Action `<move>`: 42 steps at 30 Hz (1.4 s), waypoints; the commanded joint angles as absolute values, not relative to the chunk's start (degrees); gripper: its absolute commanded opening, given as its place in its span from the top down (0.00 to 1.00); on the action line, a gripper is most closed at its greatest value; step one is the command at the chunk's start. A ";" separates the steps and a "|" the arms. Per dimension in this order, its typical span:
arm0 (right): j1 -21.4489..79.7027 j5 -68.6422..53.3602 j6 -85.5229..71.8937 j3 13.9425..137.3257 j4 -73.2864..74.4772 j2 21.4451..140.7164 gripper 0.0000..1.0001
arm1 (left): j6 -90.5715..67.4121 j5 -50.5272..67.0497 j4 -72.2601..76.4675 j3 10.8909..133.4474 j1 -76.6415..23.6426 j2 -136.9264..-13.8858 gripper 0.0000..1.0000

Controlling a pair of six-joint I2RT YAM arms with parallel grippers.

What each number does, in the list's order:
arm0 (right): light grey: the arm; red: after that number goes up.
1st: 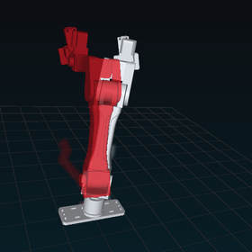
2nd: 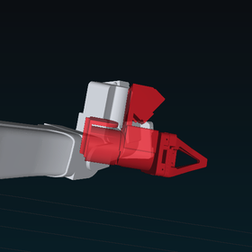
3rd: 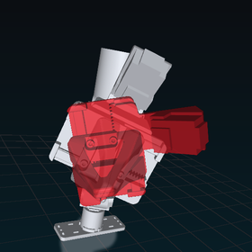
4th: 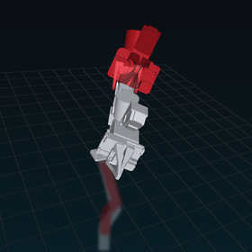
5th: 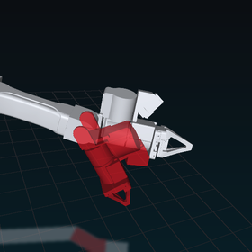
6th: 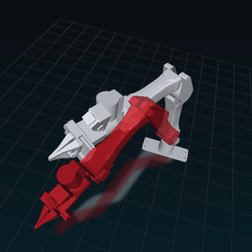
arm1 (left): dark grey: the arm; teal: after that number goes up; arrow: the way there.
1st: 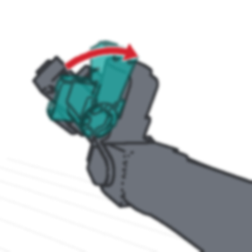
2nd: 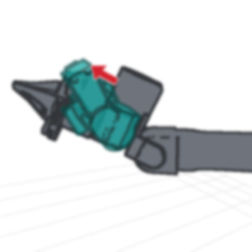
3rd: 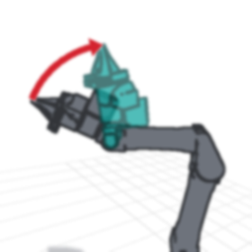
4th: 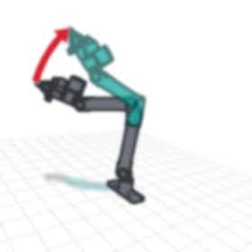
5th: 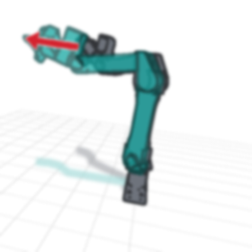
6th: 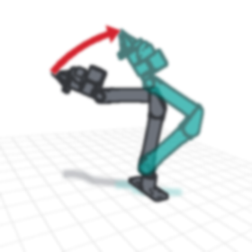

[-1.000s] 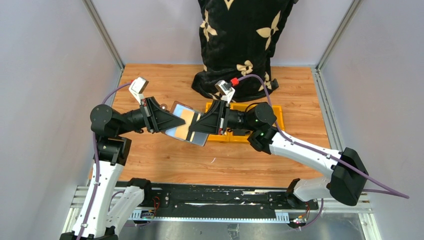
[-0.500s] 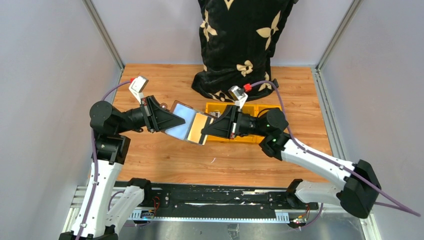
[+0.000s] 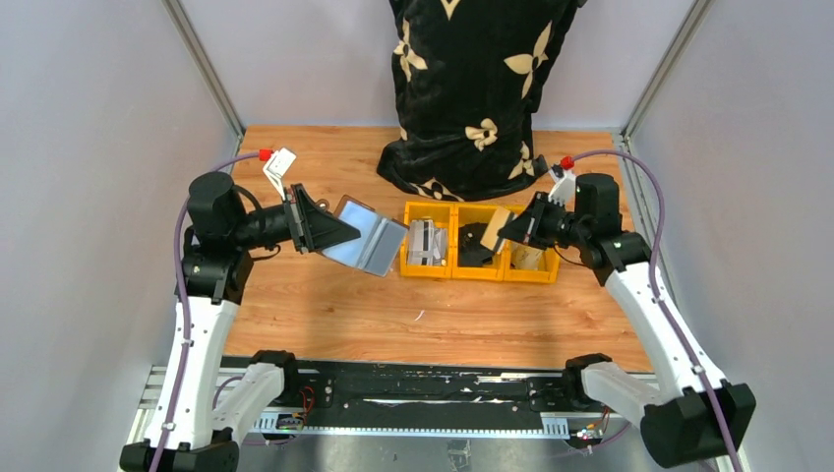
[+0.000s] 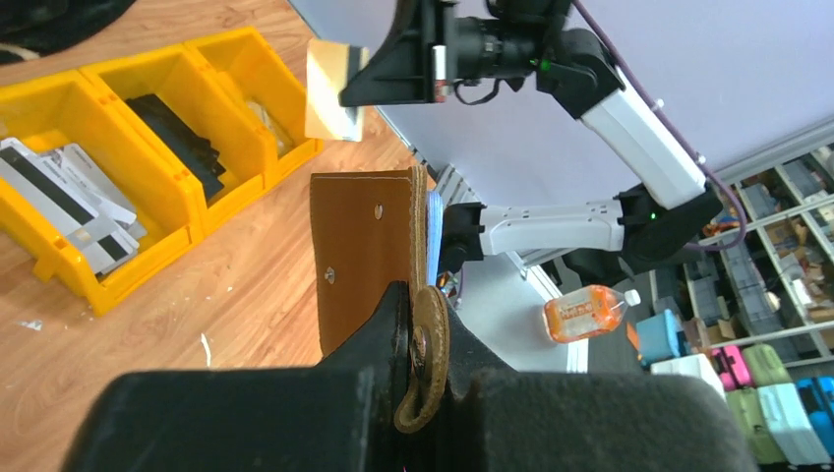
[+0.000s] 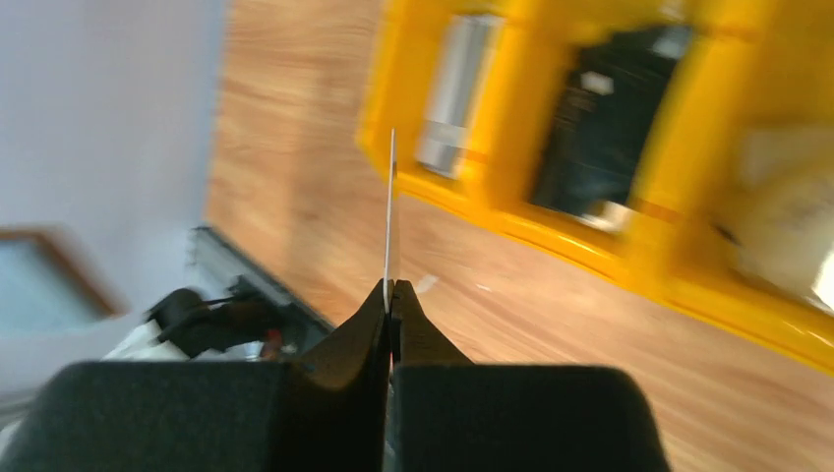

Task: Take the credit cards out of the card holder
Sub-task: Place the credit card in the storage box.

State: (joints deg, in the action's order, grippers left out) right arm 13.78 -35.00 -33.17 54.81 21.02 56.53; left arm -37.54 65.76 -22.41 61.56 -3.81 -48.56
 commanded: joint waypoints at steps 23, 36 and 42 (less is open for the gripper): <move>6.00 -12.56 -17.58 69.73 34.11 90.22 1.00 | -37.26 69.30 -20.89 61.95 -3.50 -43.66 1.00; 5.98 -9.17 -18.34 66.08 34.37 91.31 0.88 | -41.06 70.75 -15.73 61.93 -3.43 -43.77 1.00; 6.18 -6.75 -19.33 68.36 36.95 87.47 0.70 | -47.04 70.86 -9.59 63.43 -3.44 -44.28 1.00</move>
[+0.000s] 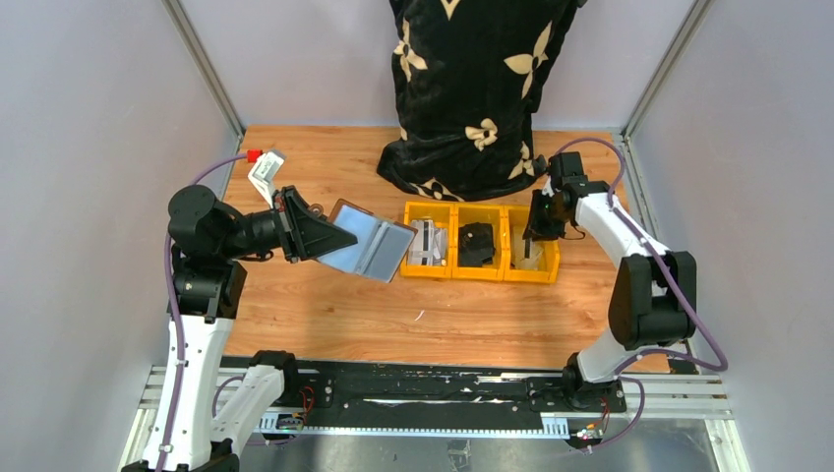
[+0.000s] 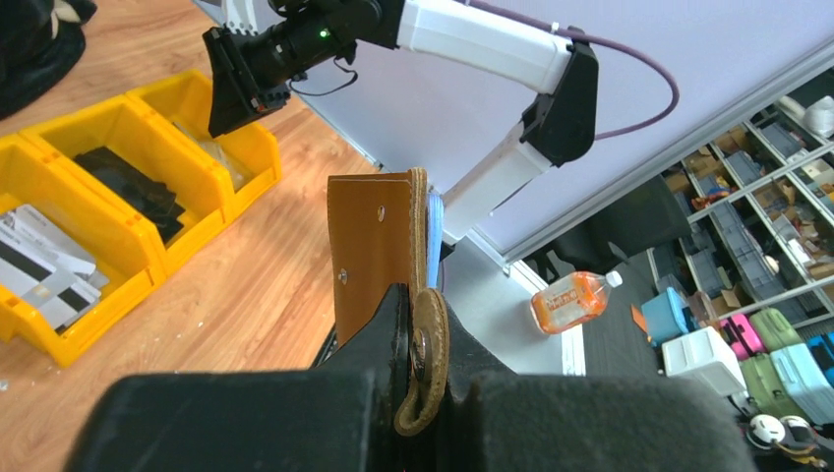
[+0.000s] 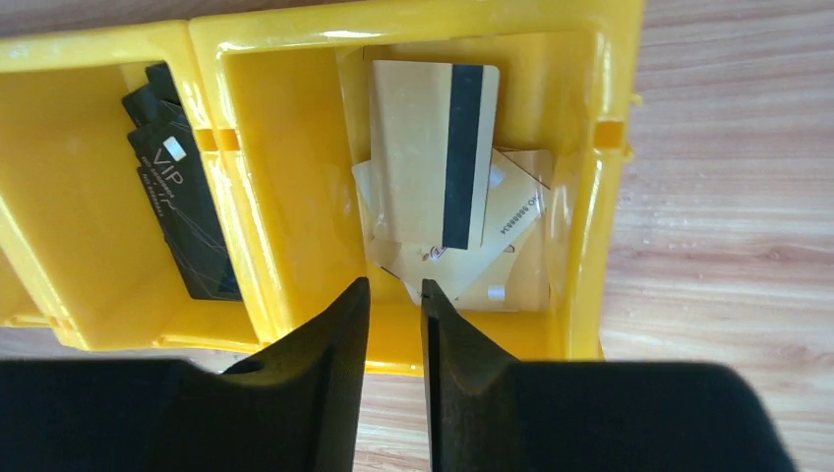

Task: Take the credit cards out of the card holder
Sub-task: Place the credit card in the storage box, then remove the credit card from the card holder.

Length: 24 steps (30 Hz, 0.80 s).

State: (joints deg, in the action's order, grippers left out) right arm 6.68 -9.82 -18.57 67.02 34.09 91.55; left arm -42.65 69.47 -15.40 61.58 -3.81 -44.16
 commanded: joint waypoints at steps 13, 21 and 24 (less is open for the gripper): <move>17.38 -46.67 -33.02 59.24 2.83 61.04 0.32 | -59.75 69.35 4.08 62.89 -3.52 -43.47 1.00; 39.26 -44.03 -38.30 53.70 -21.15 56.27 0.22 | -63.12 69.33 5.16 61.61 -3.60 -42.80 1.00; 40.75 -44.01 -42.14 52.24 -26.83 57.95 0.21 | -64.34 69.63 6.06 61.74 -3.60 -42.34 1.00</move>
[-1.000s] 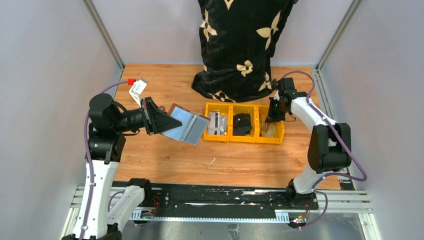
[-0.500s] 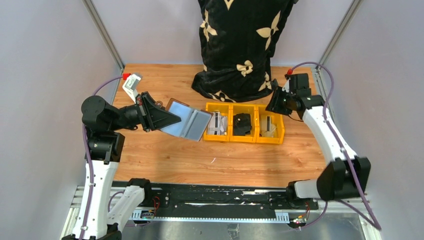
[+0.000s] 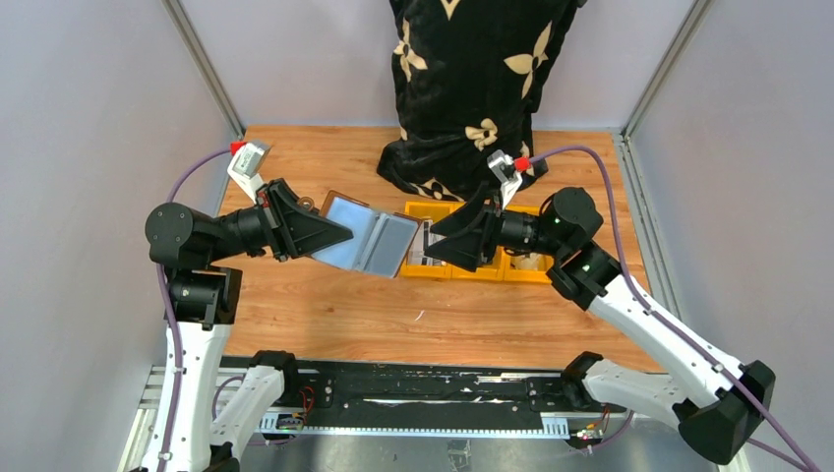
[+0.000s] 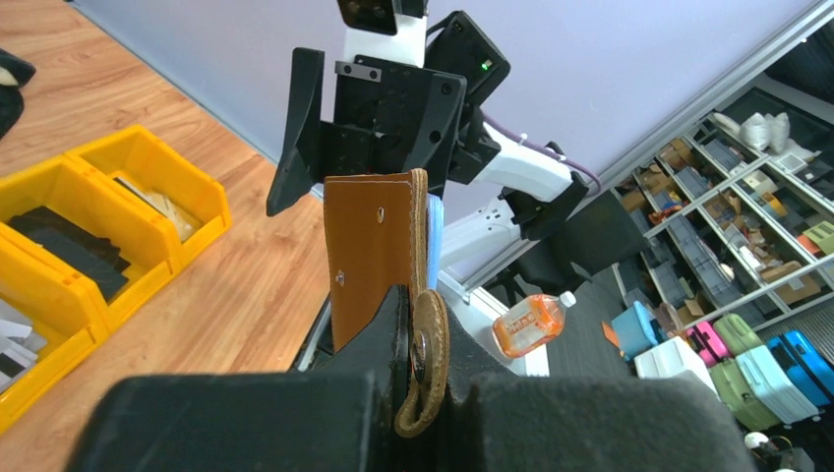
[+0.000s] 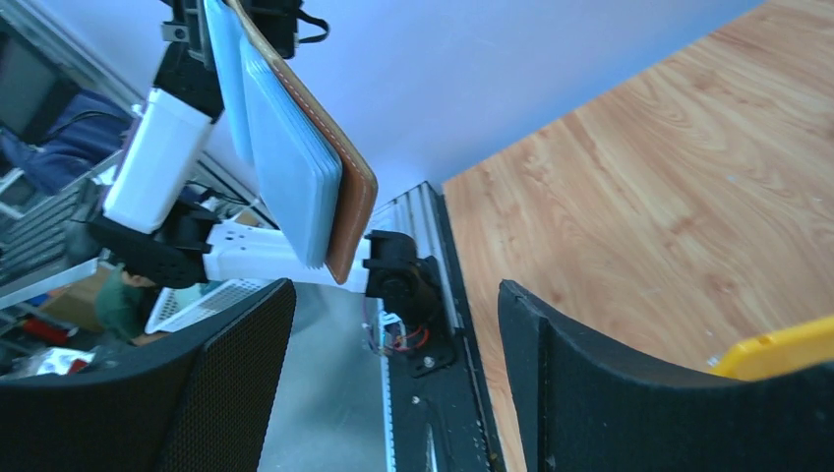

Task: Take the credit cards out of the card holder
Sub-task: Remove the credit card from the card holder.

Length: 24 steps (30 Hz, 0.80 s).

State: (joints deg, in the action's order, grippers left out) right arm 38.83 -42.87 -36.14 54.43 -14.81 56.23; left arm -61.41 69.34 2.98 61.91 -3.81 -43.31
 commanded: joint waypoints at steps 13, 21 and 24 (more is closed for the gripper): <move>45.49 -41.39 -45.76 52.16 -33.67 64.25 0.20 | -65.59 70.14 6.26 61.38 -3.60 -41.91 1.00; 46.62 -43.57 -48.41 51.03 -38.57 64.81 0.23 | -65.48 69.96 6.32 60.97 -3.60 -41.99 1.00; 47.12 -44.98 -48.61 51.00 -38.93 65.12 0.23 | -65.48 69.96 6.29 60.93 -3.60 -42.14 1.00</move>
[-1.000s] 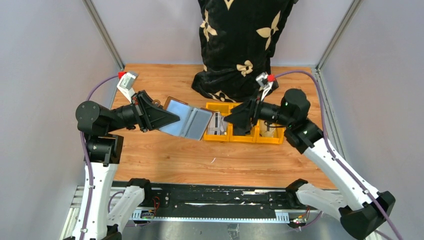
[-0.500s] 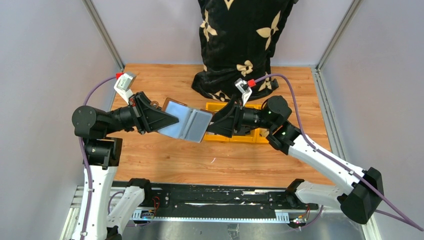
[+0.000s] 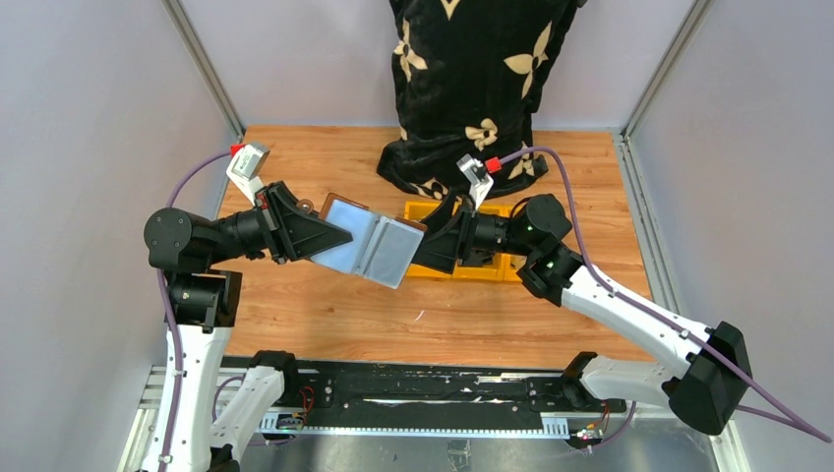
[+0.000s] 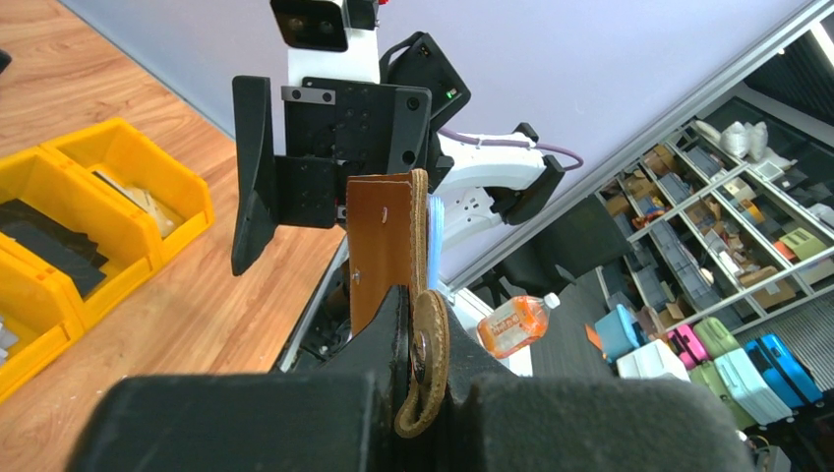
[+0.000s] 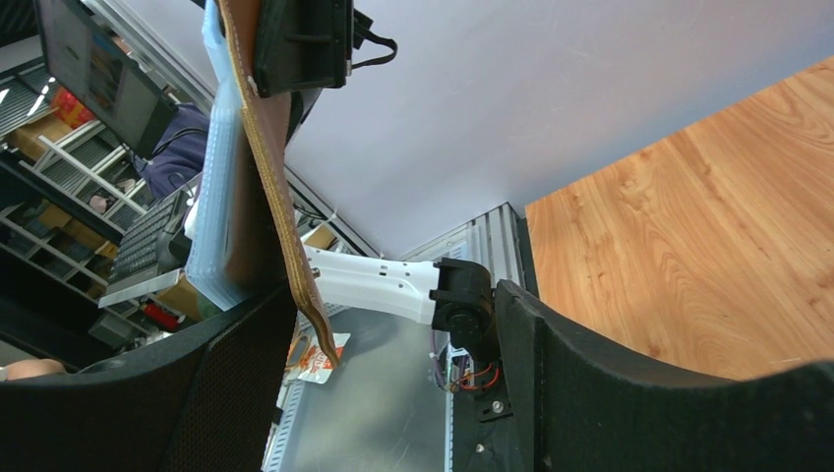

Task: Take the credit cards out of the card holder
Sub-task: Remove the credit card from the card holder.

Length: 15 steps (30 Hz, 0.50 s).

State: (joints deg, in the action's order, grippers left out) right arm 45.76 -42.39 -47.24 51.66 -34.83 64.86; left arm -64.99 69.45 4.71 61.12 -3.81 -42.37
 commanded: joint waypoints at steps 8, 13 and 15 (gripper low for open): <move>47.36 -50.42 -46.00 48.68 -38.74 61.52 0.28 | -65.74 70.06 6.32 61.58 -3.63 -42.11 1.00; 48.36 -50.51 -46.78 47.99 -41.99 59.87 0.33 | -66.01 69.59 6.27 61.44 -3.60 -42.03 1.00; 48.74 -50.09 -47.29 48.65 -42.73 60.09 0.37 | -66.01 69.45 6.31 61.37 -3.60 -42.04 1.00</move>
State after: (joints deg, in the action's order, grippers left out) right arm 47.35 -48.64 -47.18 48.25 -38.11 61.19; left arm -65.17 69.41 4.73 61.06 -3.81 -42.37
